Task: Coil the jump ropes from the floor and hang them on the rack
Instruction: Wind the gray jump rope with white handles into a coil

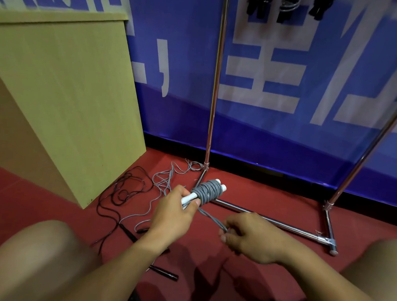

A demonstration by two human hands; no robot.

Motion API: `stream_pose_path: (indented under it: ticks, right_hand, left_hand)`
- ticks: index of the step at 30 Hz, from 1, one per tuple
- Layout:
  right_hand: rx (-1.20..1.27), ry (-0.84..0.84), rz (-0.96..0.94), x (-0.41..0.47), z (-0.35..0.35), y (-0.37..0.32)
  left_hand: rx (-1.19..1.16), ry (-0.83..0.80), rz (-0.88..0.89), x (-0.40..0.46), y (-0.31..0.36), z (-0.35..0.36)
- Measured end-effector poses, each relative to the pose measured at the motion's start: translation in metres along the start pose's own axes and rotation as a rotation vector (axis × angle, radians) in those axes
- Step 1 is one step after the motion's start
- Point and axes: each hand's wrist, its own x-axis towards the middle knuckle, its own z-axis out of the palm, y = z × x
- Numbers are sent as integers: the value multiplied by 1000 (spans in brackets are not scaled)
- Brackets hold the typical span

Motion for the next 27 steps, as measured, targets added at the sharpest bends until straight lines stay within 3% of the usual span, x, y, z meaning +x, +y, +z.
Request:
stream_pose_path:
  ticks: [12,22,27]
  right_hand:
    - [-179,468,-94,6,8,7]
    - [-159,531,1,9,6,11]
    - [-63,549,68,16,5,21]
  left_hand:
    - [169,-50,53,1,-1,-1]
    - [159,-316,353,-9,-3,2]
    - [72,-426,395,-12,0,0]
